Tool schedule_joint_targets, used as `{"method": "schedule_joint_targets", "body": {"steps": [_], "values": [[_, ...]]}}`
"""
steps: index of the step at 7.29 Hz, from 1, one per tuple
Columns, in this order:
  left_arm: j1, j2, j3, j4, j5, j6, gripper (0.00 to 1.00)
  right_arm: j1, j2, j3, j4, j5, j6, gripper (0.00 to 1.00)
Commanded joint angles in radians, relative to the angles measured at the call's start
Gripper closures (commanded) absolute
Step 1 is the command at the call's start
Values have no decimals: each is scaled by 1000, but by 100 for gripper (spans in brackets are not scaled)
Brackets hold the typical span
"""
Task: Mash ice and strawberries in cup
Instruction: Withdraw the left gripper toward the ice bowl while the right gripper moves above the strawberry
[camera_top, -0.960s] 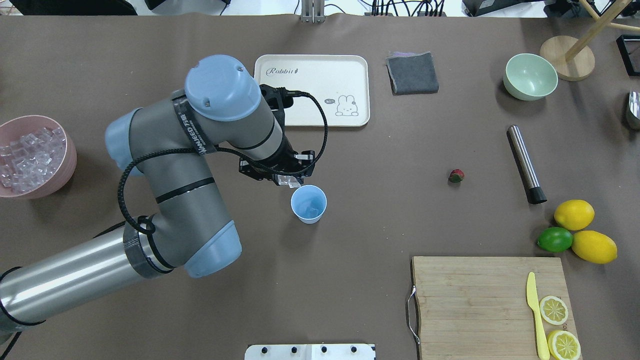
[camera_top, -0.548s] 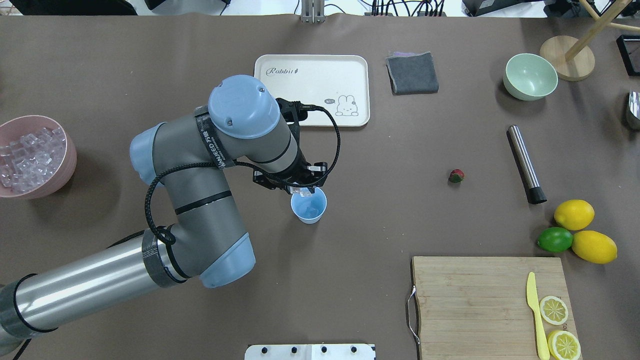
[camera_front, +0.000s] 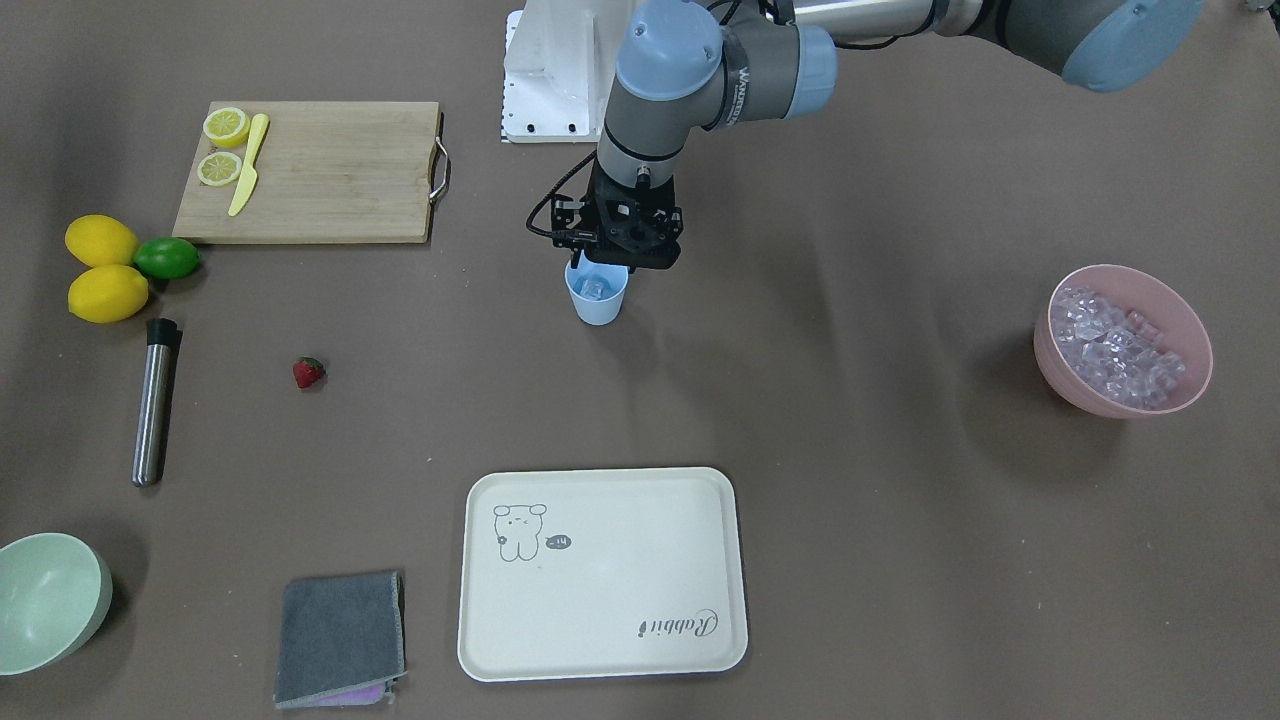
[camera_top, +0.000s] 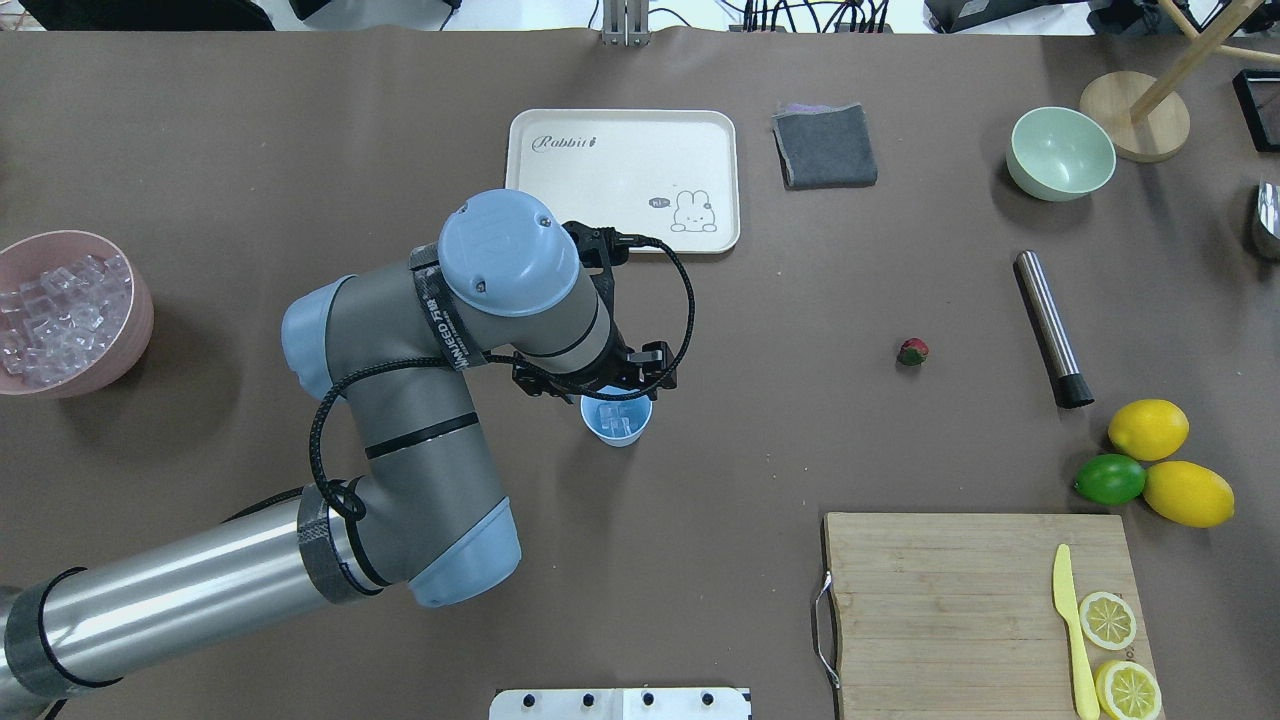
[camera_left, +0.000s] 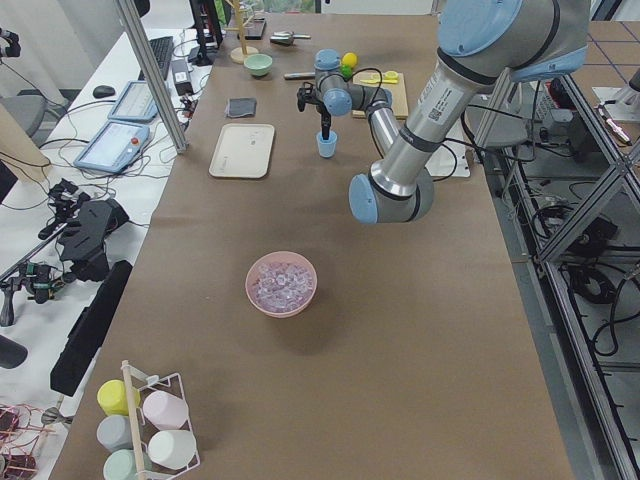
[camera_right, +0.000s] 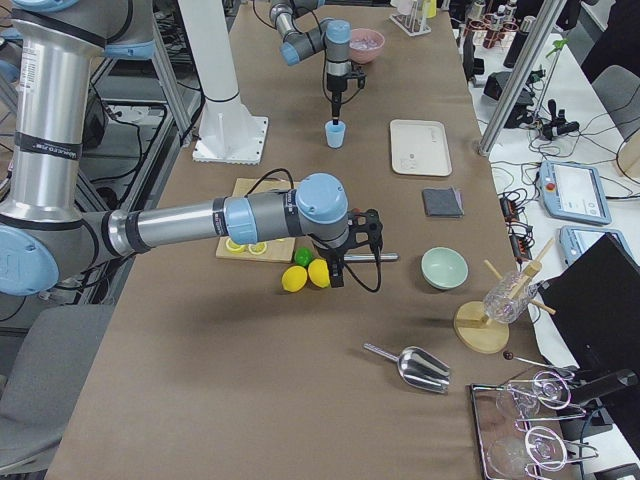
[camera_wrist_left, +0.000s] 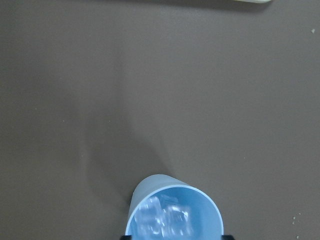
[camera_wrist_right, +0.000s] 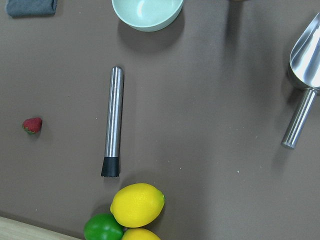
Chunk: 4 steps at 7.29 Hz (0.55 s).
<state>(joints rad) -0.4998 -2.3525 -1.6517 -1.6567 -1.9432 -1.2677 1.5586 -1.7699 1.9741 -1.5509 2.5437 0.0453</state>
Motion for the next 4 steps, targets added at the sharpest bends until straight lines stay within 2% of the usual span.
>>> {"method": "schedule_joint_targets", "body": {"steps": [1, 2, 3, 4], "values": [[-53, 12, -51, 12, -2, 10, 3, -44, 71, -1, -2, -5, 52, 0], [-83, 104, -135, 12, -5, 31, 3, -111, 130, 0, 2, -11, 153, 0], [-133, 190, -217, 14, -29, 132, 3, -185, 179, -1, 3, -26, 227, 0], [-191, 270, -264, 12, -86, 186, 3, -274, 235, -4, 3, -92, 333, 0]]}}
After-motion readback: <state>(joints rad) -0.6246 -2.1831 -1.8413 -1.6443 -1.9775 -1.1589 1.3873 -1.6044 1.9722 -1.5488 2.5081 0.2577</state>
